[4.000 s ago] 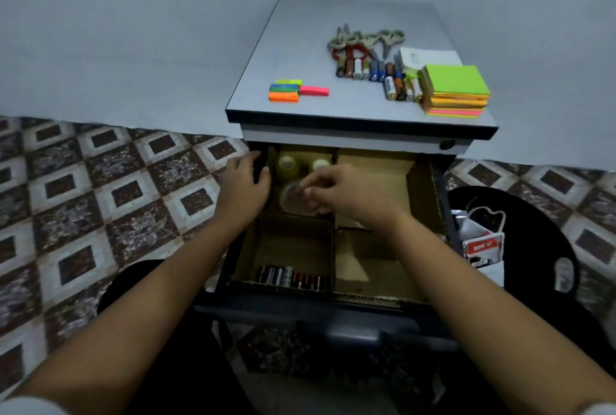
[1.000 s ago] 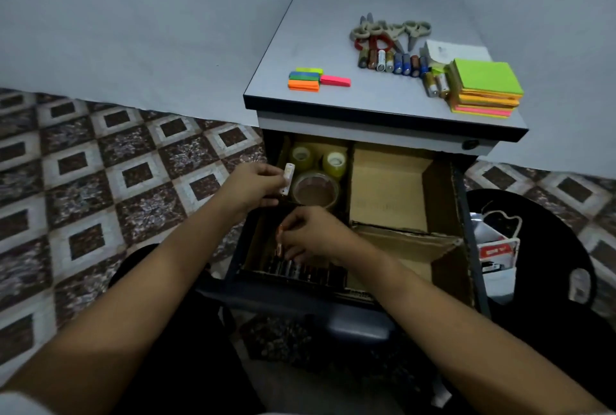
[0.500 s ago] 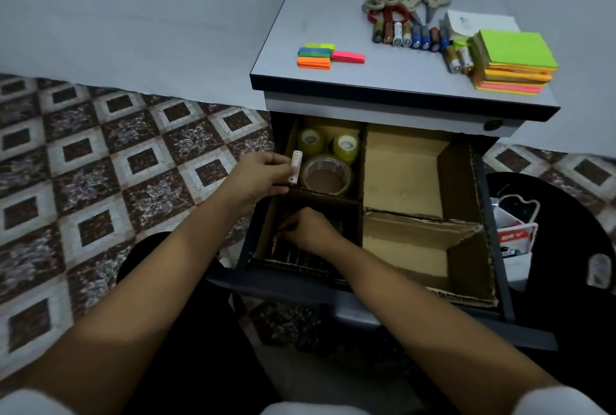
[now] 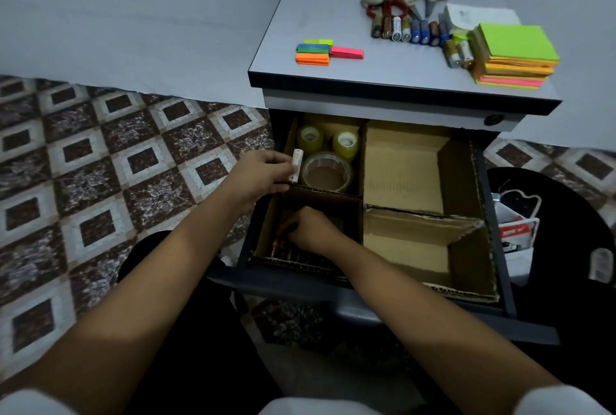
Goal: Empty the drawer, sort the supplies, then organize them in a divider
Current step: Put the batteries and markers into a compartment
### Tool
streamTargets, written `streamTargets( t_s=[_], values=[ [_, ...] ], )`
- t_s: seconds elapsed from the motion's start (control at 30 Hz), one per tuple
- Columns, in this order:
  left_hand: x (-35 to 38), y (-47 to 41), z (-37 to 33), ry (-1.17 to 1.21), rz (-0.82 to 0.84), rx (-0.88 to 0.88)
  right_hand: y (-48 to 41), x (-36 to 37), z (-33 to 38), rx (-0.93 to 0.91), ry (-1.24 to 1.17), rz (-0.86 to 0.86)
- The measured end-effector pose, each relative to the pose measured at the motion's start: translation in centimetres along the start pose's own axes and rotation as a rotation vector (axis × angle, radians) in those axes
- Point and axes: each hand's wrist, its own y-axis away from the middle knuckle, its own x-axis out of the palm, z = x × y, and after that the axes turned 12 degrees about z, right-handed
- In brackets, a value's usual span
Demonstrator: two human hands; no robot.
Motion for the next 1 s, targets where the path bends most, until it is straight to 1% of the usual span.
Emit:
streamTargets(
  t_s=[0.17,0.33,0.47,0.57,0.63,0.7,0.77,0.87,1.0],
  values=[
    [0.1,0.0,0.0,-0.019,-0.012,-0.001,2.2,-1.5,0.5,-0.05,-0.049,-0.063],
    [0.6,0.3,0.1,-0.132,-0.02,0.027,6.9,-3.5,0.6,-0.131,-0.063,-0.197],
    [2.1,1.1,0.4,-0.242,0.073,-0.014,11.3,-5.6,-0.4,-0.154,-0.092,-0.362],
    [3.4,1.5,1.1,-0.319,0.173,-0.102,13.6,-7.1,-2.4,-0.121,-0.005,-0.518],
    [4.1,1.7,1.8,-0.366,0.238,-0.184,14.7,-8.0,-4.2,-0.092,0.108,-0.638],
    [4.9,1.7,2.4,-0.408,0.291,-0.25,15.2,-8.6,-6.4,-0.029,0.242,-0.715],
    [5.8,1.5,2.7,-0.445,0.306,-0.282,15.4,-8.9,-8.5,0.061,0.328,-0.749],
    [7.0,0.5,3.3,-0.449,0.287,-0.303,15.3,-8.4,-10.8,0.159,0.391,-0.747],
    [8.3,-0.6,3.8,-0.375,0.265,-0.313,14.8,-7.0,-12.2,0.189,0.419,-0.781]
  ],
)
